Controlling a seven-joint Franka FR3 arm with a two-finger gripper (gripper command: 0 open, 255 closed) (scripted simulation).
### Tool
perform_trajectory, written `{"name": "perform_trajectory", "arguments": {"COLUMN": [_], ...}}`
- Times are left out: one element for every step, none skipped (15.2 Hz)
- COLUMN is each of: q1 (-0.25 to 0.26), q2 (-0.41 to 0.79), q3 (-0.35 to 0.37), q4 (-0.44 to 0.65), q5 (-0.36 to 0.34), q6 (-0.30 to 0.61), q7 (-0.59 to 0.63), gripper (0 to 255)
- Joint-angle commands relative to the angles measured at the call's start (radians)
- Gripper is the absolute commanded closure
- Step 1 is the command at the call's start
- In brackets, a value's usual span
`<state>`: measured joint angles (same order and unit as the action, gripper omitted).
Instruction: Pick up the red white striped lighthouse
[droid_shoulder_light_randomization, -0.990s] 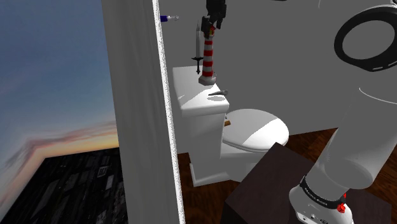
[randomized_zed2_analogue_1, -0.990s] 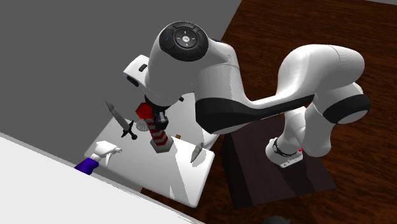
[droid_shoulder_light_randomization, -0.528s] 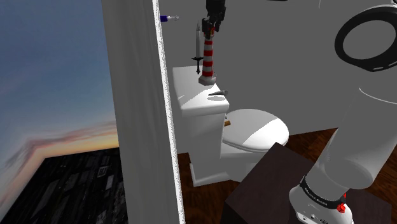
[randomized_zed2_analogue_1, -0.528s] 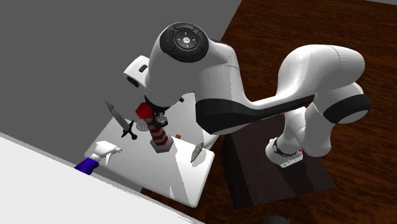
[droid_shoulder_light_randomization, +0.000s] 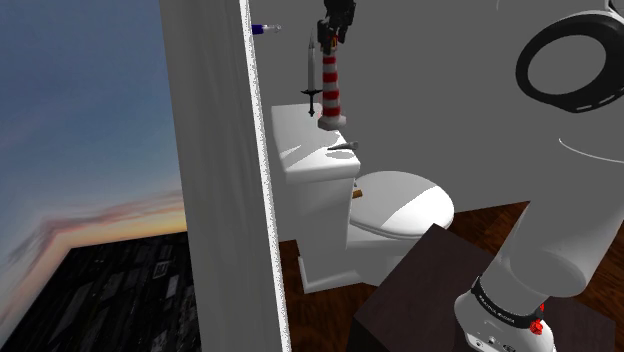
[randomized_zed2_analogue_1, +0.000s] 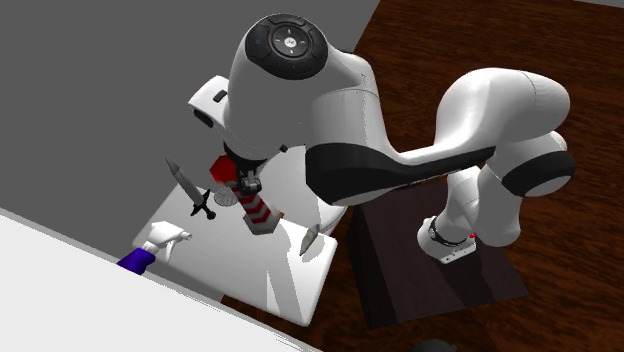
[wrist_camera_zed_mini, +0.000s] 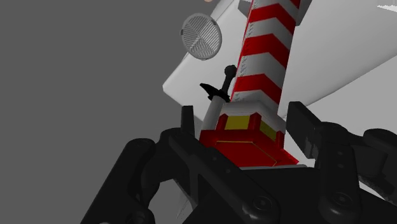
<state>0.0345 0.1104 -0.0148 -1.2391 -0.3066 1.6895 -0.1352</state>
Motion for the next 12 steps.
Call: {"name": "perform_trajectory", "arguments": {"q1": [0.001, 0.001, 0.002, 0.002, 0.003, 0.004, 0.005, 0.006, 0.007, 0.008, 0.009, 0.009], "q2": [0.019, 0.030, 0.042, 0.056, 0.070, 0.086, 0.104, 0.123, 0.145, 0.172, 0.176, 0.176], "q3": [0.000, 0.000, 0.000, 0.000, 0.000, 0.000, 0.000, 0.000, -0.001, -0.001, -0.002, -0.002], "q4": [0.056, 0.086, 0.118, 0.151, 0.187, 0.225, 0.266, 0.310, 0.360, 0.416, 0.425, 0.425], "q5": [0.001, 0.002, 0.002, 0.002, 0.002, 0.002, 0.002, 0.001, 0.001, 0.000, 0.000, 0.000], "q6": [-0.035, -0.053, -0.072, -0.092, -0.112, -0.133, -0.156, -0.180, -0.206, -0.235, -0.240, -0.240], "q7": [-0.010, -0.015, -0.020, -0.026, -0.031, -0.037, -0.044, -0.050, -0.058, -0.066, -0.067, -0.067], "gripper": [255, 255, 255, 255, 255, 255, 255, 255, 255, 255, 255, 255]}}
